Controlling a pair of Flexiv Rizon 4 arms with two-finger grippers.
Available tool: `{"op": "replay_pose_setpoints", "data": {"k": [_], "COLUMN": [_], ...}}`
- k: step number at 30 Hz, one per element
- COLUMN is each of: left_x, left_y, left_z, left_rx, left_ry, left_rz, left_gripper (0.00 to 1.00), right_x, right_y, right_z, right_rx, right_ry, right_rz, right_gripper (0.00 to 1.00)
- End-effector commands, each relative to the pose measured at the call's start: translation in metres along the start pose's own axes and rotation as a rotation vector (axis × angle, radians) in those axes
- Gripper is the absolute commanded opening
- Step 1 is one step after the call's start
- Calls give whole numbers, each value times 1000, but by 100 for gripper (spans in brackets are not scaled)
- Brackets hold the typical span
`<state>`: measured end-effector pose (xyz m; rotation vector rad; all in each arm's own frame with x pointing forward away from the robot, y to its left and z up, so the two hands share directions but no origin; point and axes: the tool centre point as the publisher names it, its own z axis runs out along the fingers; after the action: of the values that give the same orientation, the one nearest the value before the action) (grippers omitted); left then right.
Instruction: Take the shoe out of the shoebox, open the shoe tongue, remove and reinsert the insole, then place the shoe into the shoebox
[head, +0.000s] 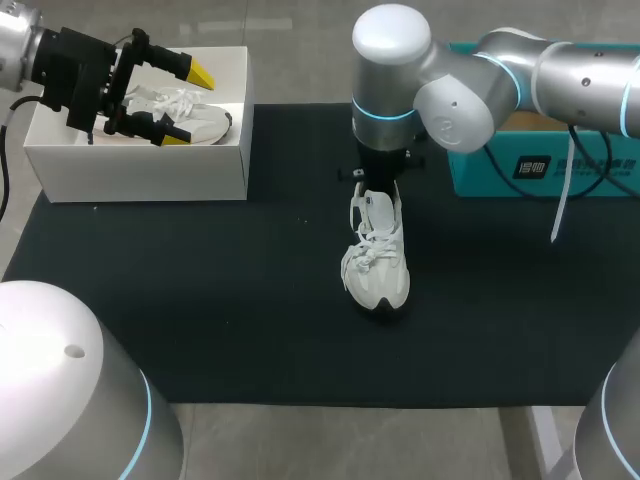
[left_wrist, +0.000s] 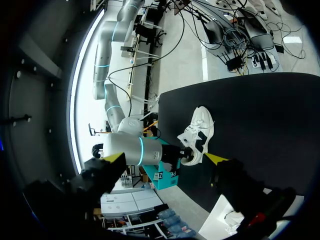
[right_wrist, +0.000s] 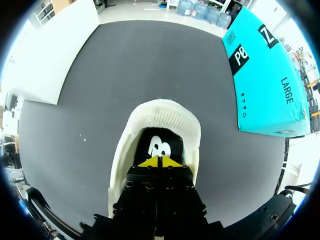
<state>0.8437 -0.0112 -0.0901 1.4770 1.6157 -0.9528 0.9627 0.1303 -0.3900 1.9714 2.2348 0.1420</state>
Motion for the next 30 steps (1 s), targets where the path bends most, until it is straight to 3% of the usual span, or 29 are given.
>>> {"op": "replay_pose_setpoints", "data": {"k": [1, 13, 25, 30], "left_x": [-1, -1, -1, -1], "left_y": [1, 1, 1, 1], "left_z": [0, 0, 0, 0], "left_rx": [3, 3, 3, 3], "left_ry": [5, 5, 5, 5], "left_rz": [0, 0, 0, 0], "left_gripper": [100, 100, 100, 100], "right_x": [-2, 9, 7, 6], "right_y": [-5, -18, -10, -7], "right_z": [2, 31, -26, -29], "right_rx": [23, 130, 91, 100], "right_ry": [31, 35, -54, -38], "right_rz": [7, 30, 29, 50], "right_gripper": [0, 0, 0, 0]}}
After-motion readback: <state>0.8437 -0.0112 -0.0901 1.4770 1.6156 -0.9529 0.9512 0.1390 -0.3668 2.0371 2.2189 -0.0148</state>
